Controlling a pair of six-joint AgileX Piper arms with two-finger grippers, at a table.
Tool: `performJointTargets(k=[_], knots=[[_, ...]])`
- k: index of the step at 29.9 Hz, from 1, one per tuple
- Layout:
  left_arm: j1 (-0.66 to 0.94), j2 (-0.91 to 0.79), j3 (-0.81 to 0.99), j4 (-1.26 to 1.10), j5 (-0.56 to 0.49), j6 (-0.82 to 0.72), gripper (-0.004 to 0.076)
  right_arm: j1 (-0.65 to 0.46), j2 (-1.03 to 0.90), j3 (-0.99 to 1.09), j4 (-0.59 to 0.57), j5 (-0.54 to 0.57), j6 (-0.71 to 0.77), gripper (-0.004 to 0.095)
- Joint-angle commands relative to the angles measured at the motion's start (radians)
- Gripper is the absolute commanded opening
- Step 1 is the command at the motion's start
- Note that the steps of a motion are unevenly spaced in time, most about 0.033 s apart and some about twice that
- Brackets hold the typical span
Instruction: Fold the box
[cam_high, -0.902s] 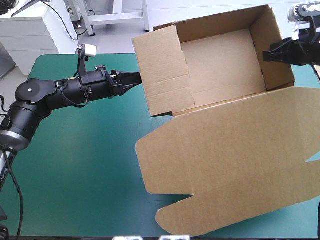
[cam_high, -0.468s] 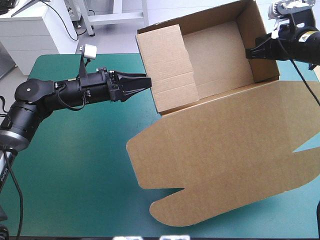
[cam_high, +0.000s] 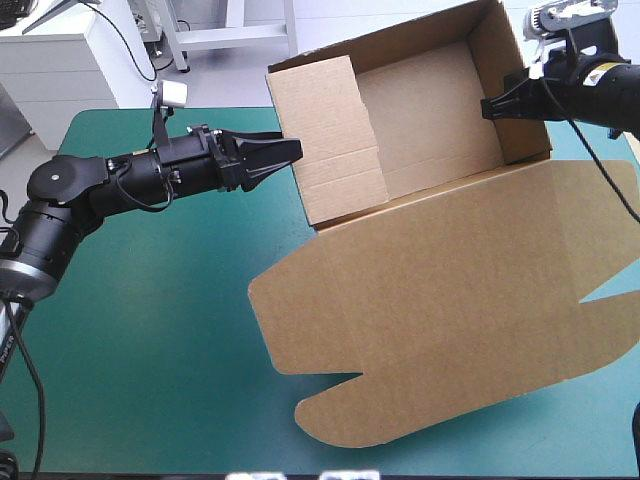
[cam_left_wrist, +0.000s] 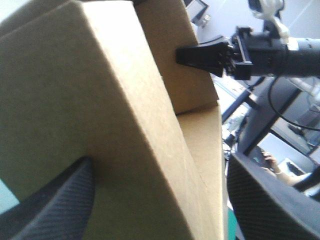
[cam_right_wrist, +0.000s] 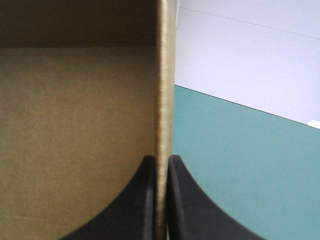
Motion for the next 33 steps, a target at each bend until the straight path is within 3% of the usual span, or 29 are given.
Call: performJointTargets(k=[1,6,11,16,19,22,27,33], knots=[[-0.001,-0.03,-0.096,0.063,-0.06,-0.106,0.0529,0.045,-0.033,-0.023,0.0,-0.119,0.046,-0.0013],[-0.001,-0.03,-0.211,0.333,-0.071,-0.311,0.0529,0.118,-0.029,-0.023,-0.074,-0.199,0.115,-0.0013],[-0.001,-0.028,-0.308,0.575,-0.088,-0.496,0.0524,0.171,0.002,-0.023,-0.076,-0.245,0.158,-0.0014],[-0.032,-0.017,-0.336,0.744,-0.088,-0.595,0.0472,0.232,0.039,-0.023,-0.08,-0.338,0.222,-0.0013],[-0.064,-0.014,-0.336,0.884,-0.116,-0.662,0.0472,0.271,0.063,-0.025,-0.148,-0.376,0.277,-0.0013],[-0.098,-0.011,-0.336,1.045,-0.138,-0.755,0.0472,0.294,0.087,-0.025,-0.216,-0.38,0.32,-0.0013],[-0.127,-0.01,-0.336,1.275,-0.167,-0.92,0.0472,0.305,0.122,-0.025,-0.226,-0.374,0.332,-0.0013],[-0.133,0.009,-0.336,1.3,-0.169,-0.957,0.0469,0.305,0.144,-0.025,-0.218,-0.361,0.332,-0.0013]])
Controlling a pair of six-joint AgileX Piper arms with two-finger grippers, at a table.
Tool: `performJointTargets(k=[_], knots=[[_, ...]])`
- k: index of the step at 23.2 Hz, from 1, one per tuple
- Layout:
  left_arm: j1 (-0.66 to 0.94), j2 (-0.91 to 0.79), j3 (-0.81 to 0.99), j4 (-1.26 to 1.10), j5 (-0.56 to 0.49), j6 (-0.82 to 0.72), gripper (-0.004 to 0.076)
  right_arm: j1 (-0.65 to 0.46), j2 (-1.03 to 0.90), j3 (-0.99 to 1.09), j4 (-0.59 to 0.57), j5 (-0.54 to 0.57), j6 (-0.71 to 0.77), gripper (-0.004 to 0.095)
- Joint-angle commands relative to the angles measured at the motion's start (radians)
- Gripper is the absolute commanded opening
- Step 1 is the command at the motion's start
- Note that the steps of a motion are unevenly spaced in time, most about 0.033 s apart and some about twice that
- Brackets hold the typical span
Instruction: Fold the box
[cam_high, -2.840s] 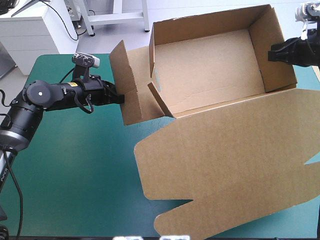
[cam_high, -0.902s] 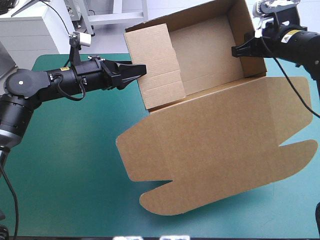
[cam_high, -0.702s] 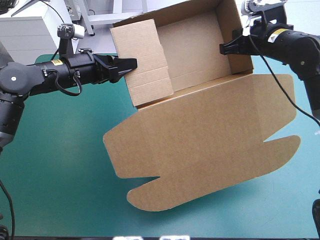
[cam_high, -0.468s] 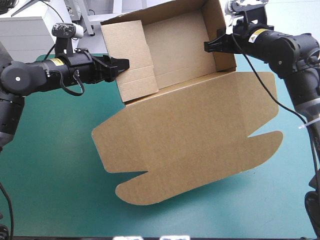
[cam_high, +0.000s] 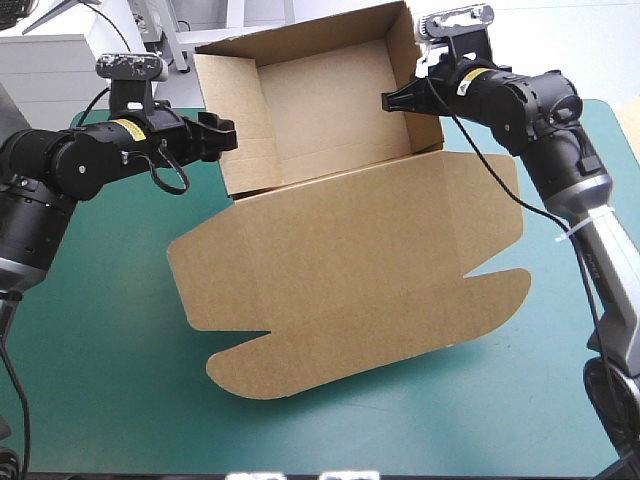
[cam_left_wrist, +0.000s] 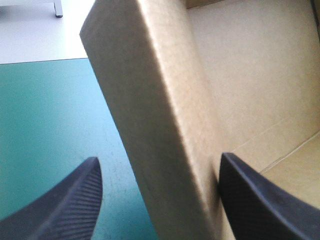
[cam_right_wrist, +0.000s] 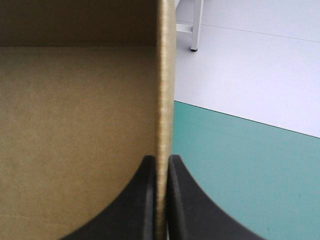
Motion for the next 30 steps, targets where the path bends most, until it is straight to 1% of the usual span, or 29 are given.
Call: performJointTargets(k=[1,4,6,8,9,10,12,14,15,18,23,25,30], knots=[[-0.007,-0.004,-0.033,0.001,-0.05,-0.023,0.0469,0.002,-0.04,-0.027,0.02,-0.081,0.012,-0.0013],[-0.007,0.048,-0.033,-0.013,-0.03,-0.031,0.0469,0.002,-0.04,-0.027,0.036,-0.087,0.009,-0.0013],[-0.007,0.075,-0.033,-0.058,-0.063,-0.031,0.0469,0.002,-0.033,-0.027,0.033,-0.083,0.013,-0.0013],[-0.007,0.091,-0.033,-0.086,-0.096,-0.031,0.043,0.002,-0.024,-0.027,0.035,-0.08,0.013,-0.0013],[-0.007,0.099,-0.033,-0.109,-0.106,-0.031,0.0361,0.002,-0.017,-0.027,0.035,-0.08,0.013,-0.0013],[-0.007,0.103,-0.033,-0.127,-0.11,-0.031,0.0327,0.002,-0.012,-0.027,0.035,-0.08,0.013,-0.0013],[-0.007,0.115,-0.033,-0.171,-0.133,-0.016,0.0146,0.002,0.006,-0.027,0.037,-0.075,0.013,-0.0013],[-0.007,0.13,-0.033,-0.17,-0.126,0.007,0.001,0.002,0.019,-0.027,0.037,-0.059,0.0,-0.0013],[-0.007,0.135,-0.033,-0.17,-0.122,0.008,-0.0006,0.002,0.023,-0.027,0.037,-0.05,-0.012,-0.0013],[-0.007,0.168,-0.033,-0.166,-0.102,0.012,-0.0008,0.002,0.041,-0.027,0.048,0.004,-0.039,-0.0015],[-0.007,0.241,-0.033,-0.166,-0.053,0.034,-0.0008,0.002,0.088,-0.027,0.079,0.136,-0.067,-0.0015],[-0.007,0.277,-0.033,-0.166,-0.025,0.036,-0.0008,0.002,0.118,-0.027,0.114,0.188,-0.074,-0.0015],[-0.007,0.354,-0.033,-0.166,0.033,0.042,-0.0008,0.002,0.197,-0.027,0.214,0.275,-0.091,-0.0015]])
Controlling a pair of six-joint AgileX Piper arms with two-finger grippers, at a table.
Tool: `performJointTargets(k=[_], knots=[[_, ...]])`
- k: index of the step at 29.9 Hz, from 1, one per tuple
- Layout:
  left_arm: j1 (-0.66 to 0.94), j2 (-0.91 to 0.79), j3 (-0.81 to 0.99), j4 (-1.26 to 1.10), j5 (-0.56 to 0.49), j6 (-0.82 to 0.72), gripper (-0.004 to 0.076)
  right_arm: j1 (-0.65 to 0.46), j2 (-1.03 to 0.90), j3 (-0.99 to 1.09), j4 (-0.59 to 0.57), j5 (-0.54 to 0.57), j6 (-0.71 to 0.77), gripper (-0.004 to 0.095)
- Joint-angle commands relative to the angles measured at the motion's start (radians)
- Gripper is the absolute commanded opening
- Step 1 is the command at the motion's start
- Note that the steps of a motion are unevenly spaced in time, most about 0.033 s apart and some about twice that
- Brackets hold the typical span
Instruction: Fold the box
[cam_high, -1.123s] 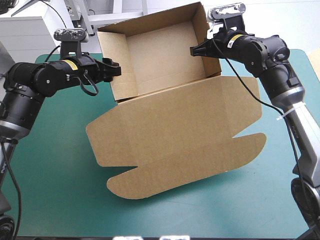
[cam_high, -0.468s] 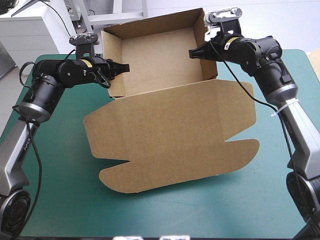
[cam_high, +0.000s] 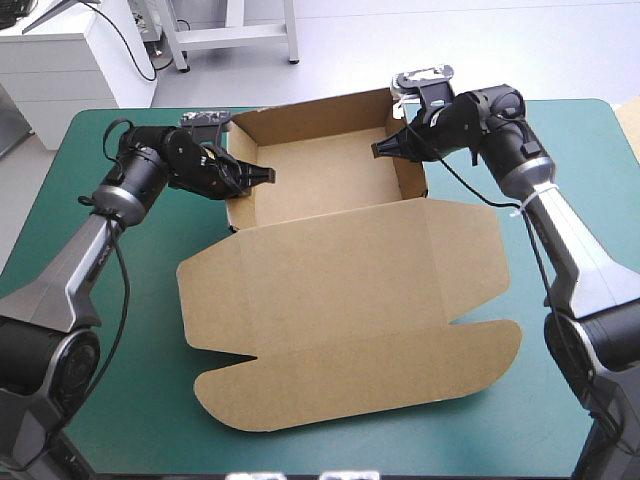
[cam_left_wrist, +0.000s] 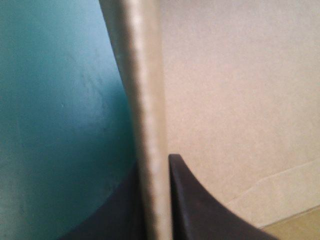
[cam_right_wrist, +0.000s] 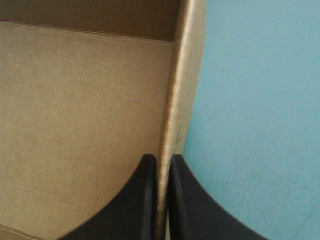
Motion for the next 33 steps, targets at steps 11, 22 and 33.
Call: performJointTargets(k=[11,22,33], knots=[[-0.092,0.09,-0.129,-0.036,0.002,0.075,-0.0008,0.01,0.085,-0.027,0.148,0.157,-0.043,-0.0015],[-0.162,0.266,-0.406,0.106,0.323,0.037,-0.0008,0.01,0.085,-0.027,0.08,0.243,0.017,-0.0015],[-0.178,0.273,-0.406,0.194,0.323,0.039,-0.0008,0.01,0.085,-0.027,0.047,0.243,0.028,-0.0015]])
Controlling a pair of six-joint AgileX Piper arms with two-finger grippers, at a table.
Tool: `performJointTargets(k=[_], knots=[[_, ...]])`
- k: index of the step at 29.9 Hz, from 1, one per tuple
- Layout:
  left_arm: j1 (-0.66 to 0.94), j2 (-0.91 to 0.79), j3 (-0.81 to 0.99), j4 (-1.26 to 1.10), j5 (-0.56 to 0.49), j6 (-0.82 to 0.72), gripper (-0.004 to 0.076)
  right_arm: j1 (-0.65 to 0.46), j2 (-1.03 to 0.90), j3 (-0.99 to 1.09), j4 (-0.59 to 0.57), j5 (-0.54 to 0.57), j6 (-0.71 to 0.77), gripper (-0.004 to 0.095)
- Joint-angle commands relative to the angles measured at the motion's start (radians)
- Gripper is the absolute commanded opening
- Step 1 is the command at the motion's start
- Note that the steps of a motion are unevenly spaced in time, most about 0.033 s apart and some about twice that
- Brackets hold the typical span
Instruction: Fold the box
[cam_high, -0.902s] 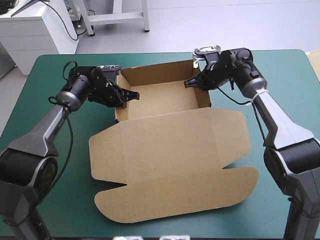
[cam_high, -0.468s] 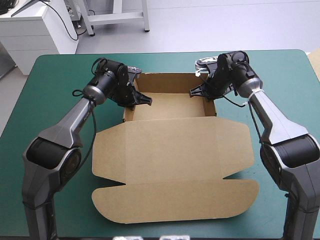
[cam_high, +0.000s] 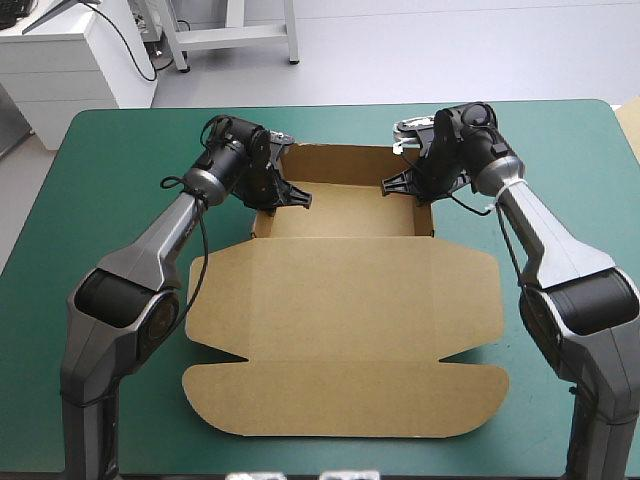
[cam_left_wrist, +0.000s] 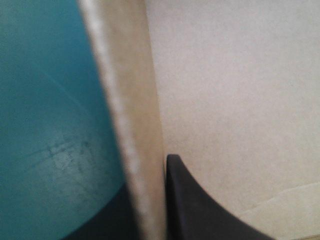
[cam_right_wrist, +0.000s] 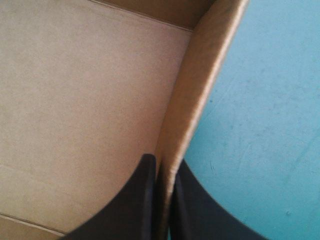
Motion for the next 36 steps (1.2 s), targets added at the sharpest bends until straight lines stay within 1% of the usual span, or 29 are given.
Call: performJointTargets(k=[1,5,7,8,9,10,11,12,14,17,19,20,27,31,36], knots=[[-0.029,-0.065,-0.041,-0.049,0.035,0.058,-0.0008,0.025,-0.054,-0.027,0.12,0.023,-0.06,-0.0016],[-0.029,-0.065,-0.041,-0.049,0.035,0.058,-0.0006,0.025,-0.054,-0.027,0.122,0.023,-0.055,-0.0015],[-0.029,-0.065,-0.041,-0.049,0.035,0.066,0.0011,0.025,-0.054,-0.027,0.117,0.023,-0.055,-0.0013],[-0.029,-0.065,-0.041,-0.052,0.035,0.076,0.0032,0.025,-0.054,-0.027,0.112,0.023,-0.055,-0.0007],[-0.029,-0.065,-0.041,-0.052,0.035,0.085,0.0069,0.025,-0.054,-0.027,0.101,0.023,-0.052,0.0015],[-0.029,-0.065,-0.041,-0.052,0.035,0.088,0.0116,0.025,-0.054,-0.027,0.097,0.023,-0.054,0.0059],[-0.029,-0.067,-0.041,-0.052,0.035,0.093,0.017,0.023,-0.054,-0.027,0.101,0.023,-0.065,0.0122],[-0.029,-0.069,-0.041,-0.052,0.035,0.105,0.0228,0.023,-0.054,-0.027,0.108,0.023,-0.076,0.0205],[-0.029,-0.074,-0.041,-0.031,0.035,0.105,0.0356,0.023,-0.054,-0.027,0.118,0.023,-0.094,0.0418],[-0.027,-0.078,-0.041,-0.006,0.035,0.093,0.0515,0.023,-0.054,-0.027,0.112,0.023,-0.097,0.0732],[-0.027,-0.08,-0.041,0.0,0.035,0.08,0.0573,0.023,-0.054,-0.027,0.092,0.023,-0.097,0.0851],[-0.027,-0.08,-0.041,0.0,0.035,0.073,0.0586,0.023,-0.054,-0.027,0.087,0.023,-0.097,0.0878],[-0.027,-0.098,-0.041,0.016,0.035,0.07,0.0587,0.023,-0.054,-0.027,0.087,0.023,-0.094,0.0882],[-0.027,-0.141,-0.041,0.099,0.035,0.07,0.0587,0.023,-0.058,-0.027,0.091,0.023,-0.094,0.0881],[-0.027,-0.21,-0.041,0.138,0.035,0.07,0.0587,0.023,-0.069,-0.027,0.095,0.023,-0.094,0.088]])
